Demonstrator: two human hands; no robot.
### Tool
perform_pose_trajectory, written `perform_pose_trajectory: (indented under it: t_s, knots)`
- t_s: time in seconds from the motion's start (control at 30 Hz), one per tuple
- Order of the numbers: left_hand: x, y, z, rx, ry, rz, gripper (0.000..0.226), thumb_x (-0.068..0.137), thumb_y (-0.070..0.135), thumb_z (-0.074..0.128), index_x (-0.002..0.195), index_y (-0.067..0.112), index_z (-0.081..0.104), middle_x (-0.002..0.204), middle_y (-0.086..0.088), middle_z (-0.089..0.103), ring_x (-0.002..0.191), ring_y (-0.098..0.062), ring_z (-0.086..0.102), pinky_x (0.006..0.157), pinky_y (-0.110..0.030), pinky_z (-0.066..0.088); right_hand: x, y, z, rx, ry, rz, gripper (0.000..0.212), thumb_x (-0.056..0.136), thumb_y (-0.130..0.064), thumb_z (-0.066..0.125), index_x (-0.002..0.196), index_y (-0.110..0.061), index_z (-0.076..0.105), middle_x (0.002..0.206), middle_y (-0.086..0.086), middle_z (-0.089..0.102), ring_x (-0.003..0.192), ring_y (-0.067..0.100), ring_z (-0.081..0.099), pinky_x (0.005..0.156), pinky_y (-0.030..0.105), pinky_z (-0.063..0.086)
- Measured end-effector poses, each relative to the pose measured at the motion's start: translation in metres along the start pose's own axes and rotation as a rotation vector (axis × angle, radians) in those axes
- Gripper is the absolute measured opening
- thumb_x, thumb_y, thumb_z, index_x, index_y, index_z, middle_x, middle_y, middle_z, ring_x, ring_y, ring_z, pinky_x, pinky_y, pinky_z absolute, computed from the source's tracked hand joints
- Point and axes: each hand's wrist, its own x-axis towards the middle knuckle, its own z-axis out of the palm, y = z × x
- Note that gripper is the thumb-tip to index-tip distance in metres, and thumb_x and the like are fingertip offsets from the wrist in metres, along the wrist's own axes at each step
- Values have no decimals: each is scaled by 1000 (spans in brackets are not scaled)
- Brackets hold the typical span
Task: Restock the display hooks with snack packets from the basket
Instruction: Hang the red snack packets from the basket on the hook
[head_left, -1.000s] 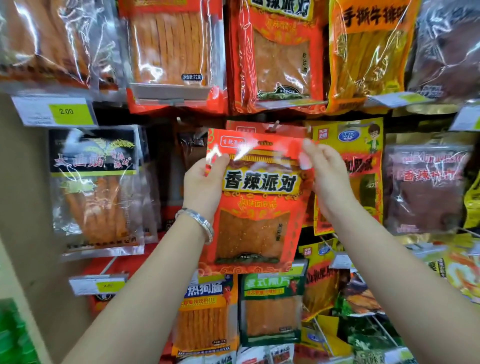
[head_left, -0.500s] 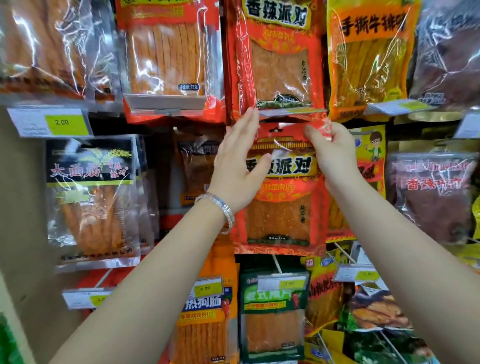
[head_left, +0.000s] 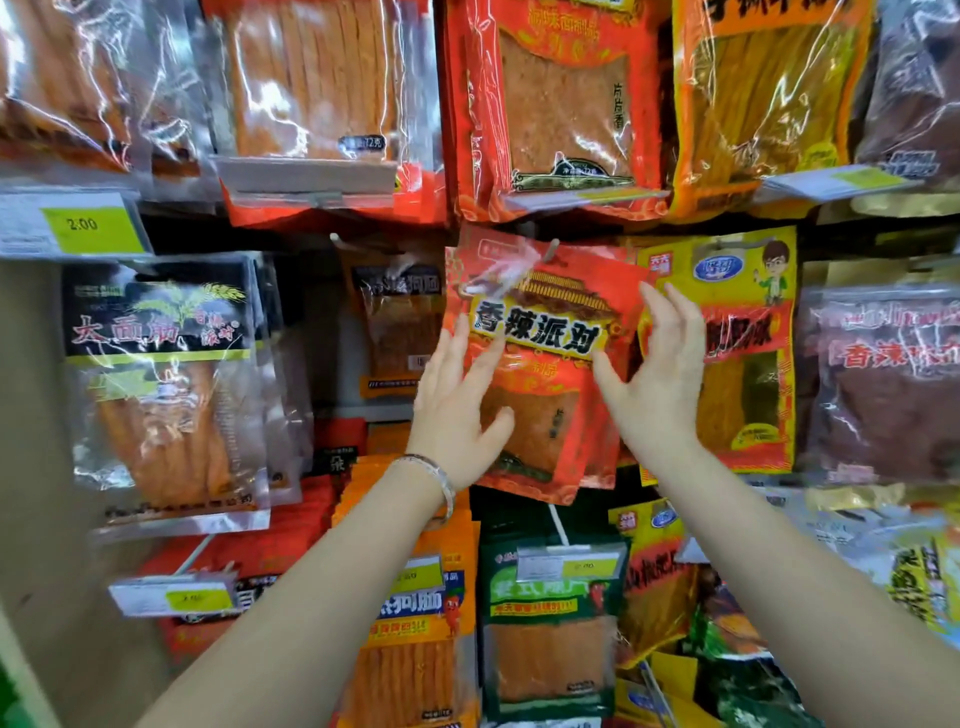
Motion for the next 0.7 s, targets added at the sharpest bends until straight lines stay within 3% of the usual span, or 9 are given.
perform_pose_trajectory:
  t_s: [0.1, 0.2, 0.27, 0.43, 0.57, 0.63, 0.7]
  knots:
    - [-11, -16, 17, 102, -91, 6, 82, 86, 29, 54, 147, 40, 2, 151, 10, -26, 140, -13, -19, 116, -51, 13, -26, 11, 11, -200, -160, -211, 57, 82, -25, 69, 135, -14, 50, 144, 16, 41, 136, 38, 34, 102, 49, 36]
    - [-16, -22, 34, 236, -182, -5, 98, 84, 32, 57, 140, 44, -23, 144, 9, -43, 138, -16, -26, 117, -48, 10, -41, 27, 22, -355, -391, -229, 74, 81, -38, 69, 144, -17, 38, 153, 13, 30, 142, 36, 24, 109, 51, 30]
    - [-10, -23, 40, 305, -217, -40, 101, 84, 35, 57, 139, 41, -28, 139, 8, -49, 137, -16, -29, 117, -46, 6, -43, 36, 29, -424, -500, -221, 85, 78, -44, 71, 148, -17, 30, 156, 14, 23, 143, 34, 22, 111, 48, 28]
    - [14, -29, 46, 429, -318, -126, 96, 86, 26, 56, 145, 33, -19, 149, 1, -36, 142, -23, -21, 115, -50, 6, -31, 40, 53, -504, -673, -146, 96, 81, -42, 69, 152, -19, 9, 160, 12, 4, 147, 29, 8, 109, 41, 30]
    - [28, -25, 40, 425, -394, -210, 93, 86, 31, 58, 146, 37, -13, 151, 4, -33, 143, -20, -20, 116, -51, 8, -19, 37, 60, -528, -814, -102, 94, 86, -26, 65, 152, -22, -3, 160, 9, -9, 147, 27, -2, 111, 40, 28]
    - [30, -19, 31, 364, -401, -241, 89, 85, 34, 58, 148, 36, -5, 153, 6, -28, 144, -19, -16, 115, -48, 16, -10, 27, 52, -496, -883, -72, 86, 87, -27, 61, 152, -23, 4, 160, 8, -5, 147, 26, 5, 109, 41, 29]
    - [27, -9, 19, 240, -347, -268, 77, 85, 33, 58, 149, 32, 14, 158, 3, -12, 145, -20, -3, 113, -41, 25, -3, 13, 37, -415, -889, -44, 69, 88, -34, 58, 148, -23, 26, 157, 9, 17, 141, 28, 25, 106, 43, 34]
